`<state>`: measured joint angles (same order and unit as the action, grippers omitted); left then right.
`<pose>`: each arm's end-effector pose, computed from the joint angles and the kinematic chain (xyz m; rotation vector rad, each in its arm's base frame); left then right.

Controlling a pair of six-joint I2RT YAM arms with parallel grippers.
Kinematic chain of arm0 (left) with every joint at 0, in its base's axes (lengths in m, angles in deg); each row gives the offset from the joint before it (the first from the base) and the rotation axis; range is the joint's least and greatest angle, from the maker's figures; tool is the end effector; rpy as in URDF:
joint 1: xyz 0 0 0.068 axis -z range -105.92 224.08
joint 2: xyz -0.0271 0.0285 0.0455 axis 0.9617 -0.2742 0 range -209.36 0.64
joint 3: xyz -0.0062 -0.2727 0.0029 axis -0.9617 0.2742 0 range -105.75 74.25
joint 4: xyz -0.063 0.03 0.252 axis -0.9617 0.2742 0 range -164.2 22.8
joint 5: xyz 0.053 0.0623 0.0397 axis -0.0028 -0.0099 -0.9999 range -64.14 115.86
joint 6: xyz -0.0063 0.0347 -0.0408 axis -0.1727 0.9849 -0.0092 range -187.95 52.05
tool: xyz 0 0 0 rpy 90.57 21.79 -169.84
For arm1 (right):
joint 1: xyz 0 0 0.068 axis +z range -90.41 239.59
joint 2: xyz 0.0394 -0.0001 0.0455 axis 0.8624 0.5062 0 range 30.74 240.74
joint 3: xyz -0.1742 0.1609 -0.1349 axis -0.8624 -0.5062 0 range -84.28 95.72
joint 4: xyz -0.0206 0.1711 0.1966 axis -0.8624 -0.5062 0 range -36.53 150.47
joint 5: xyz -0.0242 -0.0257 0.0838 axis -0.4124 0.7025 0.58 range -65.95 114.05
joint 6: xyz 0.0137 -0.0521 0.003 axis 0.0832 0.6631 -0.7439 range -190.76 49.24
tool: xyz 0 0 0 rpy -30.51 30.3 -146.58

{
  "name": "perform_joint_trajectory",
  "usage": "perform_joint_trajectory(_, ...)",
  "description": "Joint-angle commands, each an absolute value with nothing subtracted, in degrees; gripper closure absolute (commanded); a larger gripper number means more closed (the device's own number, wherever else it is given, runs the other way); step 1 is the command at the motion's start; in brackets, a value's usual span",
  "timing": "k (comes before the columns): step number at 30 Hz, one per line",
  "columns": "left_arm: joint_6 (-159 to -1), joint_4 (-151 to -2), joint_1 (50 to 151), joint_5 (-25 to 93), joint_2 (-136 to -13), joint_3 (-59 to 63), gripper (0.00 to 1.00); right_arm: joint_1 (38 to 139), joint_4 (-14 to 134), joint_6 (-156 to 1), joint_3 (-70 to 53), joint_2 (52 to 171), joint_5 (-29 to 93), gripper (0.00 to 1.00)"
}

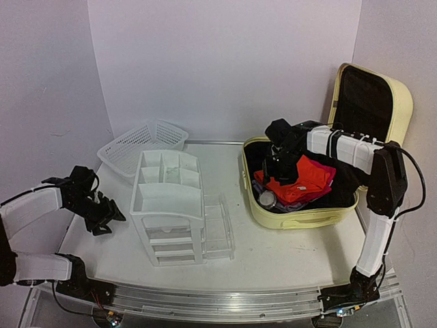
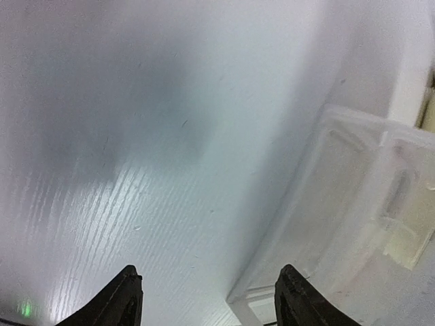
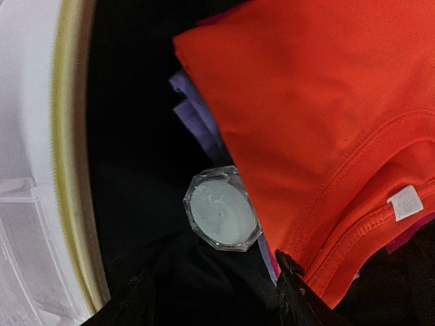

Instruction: Open, take out, and arrange the luggage

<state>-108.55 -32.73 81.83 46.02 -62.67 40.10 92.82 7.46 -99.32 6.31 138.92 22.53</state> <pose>0.1769 -0.0364 0.1809 -0.7362 2.8085 -0.6736 0.3271 0.2133 0.2441 -0.1089 2.8277 0.2164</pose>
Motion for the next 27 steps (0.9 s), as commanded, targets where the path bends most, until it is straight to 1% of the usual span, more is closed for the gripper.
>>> perform_joint_trajectory(1, -109.46, -24.22, 81.55, 40.06, -56.02, 29.74, 0.31, 92.55, 6.24, -110.18, 8.26, 142.33, 26.22, 0.42)
perform_joint_trajectory(3, -108.19, -23.90, 81.54, 39.76, -55.37, 26.82, 0.31, 92.32, 6.29, -112.63, 7.80, 143.76, 26.78, 0.42)
perform_joint_trajectory(9, -104.37, -20.35, 81.54, 38.04, -56.43, 20.61, 0.31, 91.76, 8.31, -122.64, 6.16, 146.26, 27.69, 0.34)
perform_joint_trajectory(12, -103.16, -19.38, 81.55, 38.38, -56.63, 19.28, 0.31, 91.20, 8.99, -130.09, 4.40, 147.39, 28.49, 0.30)
perform_joint_trajectory(17, -102.14, -18.06, 81.56, 39.37, -56.40, 16.76, 0.32, 90.99, 9.66, -139.59, 2.05, 146.47, 24.41, 0.19)
perform_joint_trajectory(18, -102.14, -17.93, 81.56, 39.19, -56.11, 16.23, 0.32, 90.85, 10.51, -140.65, 2.19, 146.85, 24.09, 0.17)
perform_joint_trajectory(23, -102.00, -17.73, 81.56, 38.86, -55.11, 14.49, 0.31, 90.35, 10.82, -144.51, 8.34, 152.29, 24.05, 0.16)
perform_joint_trajectory(25, -101.53, -17.65, 81.56, 38.87, -54.86, 13.95, 0.31, 90.40, 10.82, -145.34, 10.12, 153.75, 22.90, 0.12)
perform_joint_trajectory(27, -101.19, -17.63, 81.56, 38.86, -54.66, 13.78, 0.31, 90.34, 10.81, -146.40, 10.46, 154.61, 21.86, 0.11)
